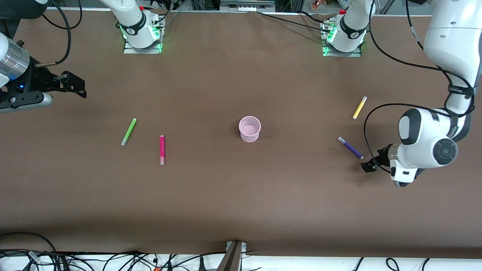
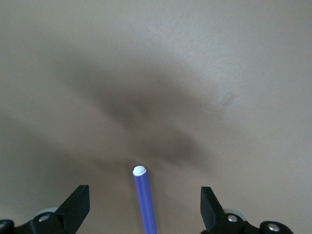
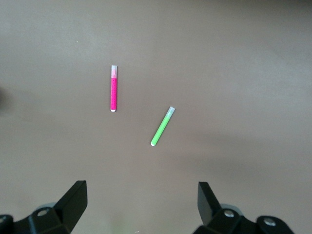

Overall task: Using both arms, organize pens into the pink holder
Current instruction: 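Close the left gripper on the purple pen and lift it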

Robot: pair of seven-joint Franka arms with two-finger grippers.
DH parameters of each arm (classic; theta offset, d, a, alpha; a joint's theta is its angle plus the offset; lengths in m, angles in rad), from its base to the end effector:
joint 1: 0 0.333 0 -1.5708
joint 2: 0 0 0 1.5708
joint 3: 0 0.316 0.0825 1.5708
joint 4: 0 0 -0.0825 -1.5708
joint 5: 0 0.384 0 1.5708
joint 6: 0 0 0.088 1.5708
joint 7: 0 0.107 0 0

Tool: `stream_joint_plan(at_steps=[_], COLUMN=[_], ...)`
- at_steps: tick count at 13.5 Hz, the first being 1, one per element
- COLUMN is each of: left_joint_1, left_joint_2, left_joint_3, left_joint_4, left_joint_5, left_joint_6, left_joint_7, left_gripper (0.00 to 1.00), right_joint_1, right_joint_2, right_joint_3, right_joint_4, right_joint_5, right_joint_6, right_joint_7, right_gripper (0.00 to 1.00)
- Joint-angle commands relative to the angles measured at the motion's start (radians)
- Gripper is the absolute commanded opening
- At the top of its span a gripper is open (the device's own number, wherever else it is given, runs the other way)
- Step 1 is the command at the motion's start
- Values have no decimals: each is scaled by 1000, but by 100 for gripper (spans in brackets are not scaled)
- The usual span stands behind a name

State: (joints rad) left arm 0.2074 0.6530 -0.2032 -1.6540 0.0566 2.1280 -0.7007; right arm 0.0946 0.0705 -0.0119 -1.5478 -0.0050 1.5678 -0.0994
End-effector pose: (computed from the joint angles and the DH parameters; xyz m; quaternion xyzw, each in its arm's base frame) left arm 0.6660 0.0191 0.2234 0.9352 0.3422 -0.0911 0.0097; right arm 0.5726 0.0472 0.5953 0.9955 0.0910 -0.0253 0.0027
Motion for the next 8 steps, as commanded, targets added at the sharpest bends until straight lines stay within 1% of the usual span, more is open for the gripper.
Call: stream_joint_plan(at_steps=[1,3,4,5,6,8], left_joint_1=[-3,-20,-22,-22,-22,-20], left_joint_2=[3,2,4,4,5,11], left_joint_3=[-4,-4,-4,-4,-4,-4], left_joint_4=[-35,-58,-64,-67,-70,-92], left_joint_5=[26,26,28,28,28,28], left_joint_6=[35,35,35,36,44,84], left_joint_7=[-60,-68,-66,-66,-66,-62], left_gripper=[100,100,95,86,80,74], right_joint_1=[-9,-9,-9,-9,-9,-9], right_joint_2=[-6,-3,-5,-3,-3,-3], right_joint_3=[9,9,7,7,7,7], right_joint_4=[5,8,8,8,8,8], right_joint_5=[-10,-10,-10,-10,-10,-10], right_joint_6=[0,3,1,1,1,1], right_joint_7=[-11,-11,-13,-11,-13,-13], right_gripper=[100,100,100,100,100,100])
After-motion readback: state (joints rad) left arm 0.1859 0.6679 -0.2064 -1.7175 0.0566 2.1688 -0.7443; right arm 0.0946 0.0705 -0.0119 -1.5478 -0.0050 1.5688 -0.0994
